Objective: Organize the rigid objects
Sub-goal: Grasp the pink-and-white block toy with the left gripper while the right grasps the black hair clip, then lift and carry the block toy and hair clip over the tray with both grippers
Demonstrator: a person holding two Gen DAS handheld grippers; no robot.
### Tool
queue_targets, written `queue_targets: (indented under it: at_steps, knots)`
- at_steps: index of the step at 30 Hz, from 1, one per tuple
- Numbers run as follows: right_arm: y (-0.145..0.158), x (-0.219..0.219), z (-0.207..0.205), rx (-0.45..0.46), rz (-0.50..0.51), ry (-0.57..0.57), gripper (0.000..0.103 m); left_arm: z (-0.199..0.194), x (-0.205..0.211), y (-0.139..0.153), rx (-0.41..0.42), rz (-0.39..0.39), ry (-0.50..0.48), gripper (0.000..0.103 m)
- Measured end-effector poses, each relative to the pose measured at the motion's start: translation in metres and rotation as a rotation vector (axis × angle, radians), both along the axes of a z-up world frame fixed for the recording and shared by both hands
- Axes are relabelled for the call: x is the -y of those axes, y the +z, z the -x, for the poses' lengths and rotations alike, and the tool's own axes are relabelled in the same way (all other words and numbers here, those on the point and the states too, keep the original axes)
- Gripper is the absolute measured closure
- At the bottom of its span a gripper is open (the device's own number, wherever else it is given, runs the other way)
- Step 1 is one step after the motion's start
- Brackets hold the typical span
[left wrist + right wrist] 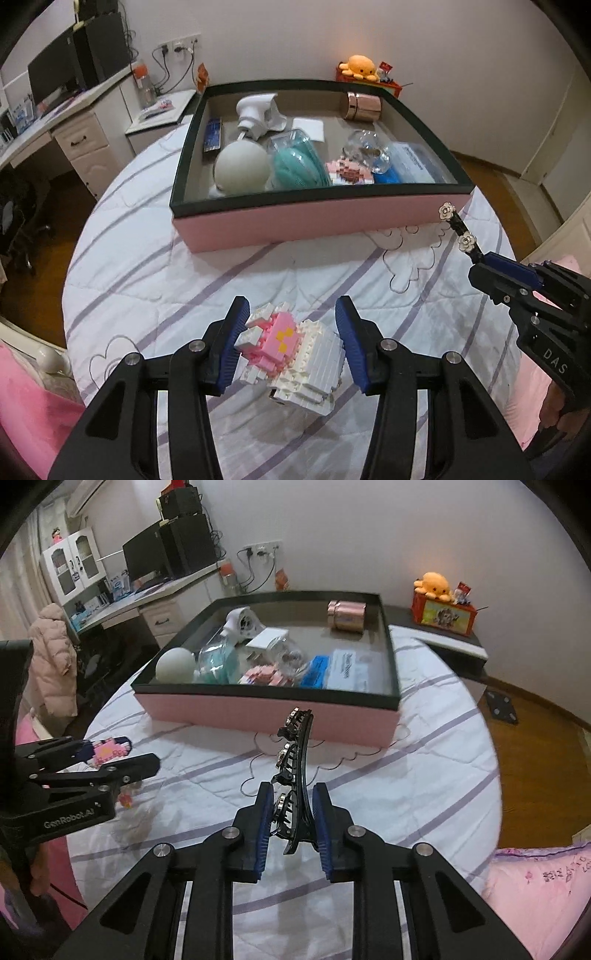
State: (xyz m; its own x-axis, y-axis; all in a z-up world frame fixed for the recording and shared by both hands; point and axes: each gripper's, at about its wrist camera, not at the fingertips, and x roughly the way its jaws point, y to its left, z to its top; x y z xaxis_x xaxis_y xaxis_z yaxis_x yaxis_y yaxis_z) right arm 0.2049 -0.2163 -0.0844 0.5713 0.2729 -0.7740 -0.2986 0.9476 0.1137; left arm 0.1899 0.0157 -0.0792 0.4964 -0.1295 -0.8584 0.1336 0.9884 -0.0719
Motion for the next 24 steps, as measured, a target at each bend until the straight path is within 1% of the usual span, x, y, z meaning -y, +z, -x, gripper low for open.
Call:
queue_targets:
  at_steps: [2, 5, 8, 9, 10, 11, 14, 16, 17, 18, 19, 20, 21, 22, 24]
  knots:
    - [-0.005, -0.001, -0.001, -0.018, 0.005, -0.001, 0.081, 0.001, -0.005, -0.009, -0.048, 0.007, 0.013, 0.033]
    - [-0.015, -0.003, -0.003, -0.047, 0.006, 0.001, 0.081, 0.007, -0.013, -0.016, -0.052, 0.011, 0.046, 0.031]
    - [-0.021, -0.004, -0.004, -0.061, 0.006, 0.009, 0.081, 0.009, -0.016, -0.021, -0.069, 0.008, 0.047, 0.030]
    - [-0.022, -0.005, -0.005, -0.062, 0.011, 0.010, 0.081, 0.009, -0.015, -0.025, -0.085, -0.008, 0.041, 0.027]
    - [-0.024, -0.006, -0.006, -0.067, 0.020, 0.011, 0.081, 0.010, -0.015, -0.028, -0.097, -0.016, 0.037, 0.016]
    - [-0.027, -0.006, -0.007, -0.072, 0.023, 0.012, 0.081, 0.011, -0.016, -0.033, -0.108, -0.018, 0.036, 0.013]
    - [-0.036, -0.007, -0.015, -0.098, 0.025, 0.013, 0.080, 0.010, -0.016, -0.042, -0.122, -0.017, 0.051, 0.013]
    - [-0.046, -0.012, -0.022, -0.123, 0.046, 0.025, 0.079, 0.008, -0.013, -0.046, -0.117, -0.037, 0.047, 0.015]
    - [-0.047, -0.014, -0.023, -0.110, 0.051, 0.034, 0.074, 0.008, -0.009, -0.047, -0.111, -0.061, 0.039, 0.019]
    - [-0.047, -0.015, -0.023, -0.102, 0.045, 0.044, 0.070, 0.009, -0.006, -0.047, -0.102, -0.080, 0.027, 0.026]
    - [-0.047, -0.016, -0.024, -0.108, 0.038, 0.045, 0.068, 0.011, -0.003, -0.045, -0.085, -0.084, 0.009, 0.043]
    - [-0.047, -0.016, -0.025, -0.108, 0.042, 0.036, 0.073, 0.012, 0.000, -0.043, -0.078, -0.082, -0.002, 0.043]
    - [-0.046, -0.016, -0.024, -0.101, 0.070, 0.025, 0.082, 0.012, 0.002, -0.042, -0.080, -0.082, -0.011, 0.043]
    - [-0.046, -0.016, -0.023, -0.102, 0.068, 0.027, 0.084, 0.012, 0.004, -0.042, -0.078, -0.086, -0.018, 0.043]
    - [-0.044, -0.014, -0.020, -0.105, 0.044, 0.033, 0.084, 0.011, 0.006, -0.042, -0.078, -0.097, -0.023, 0.043]
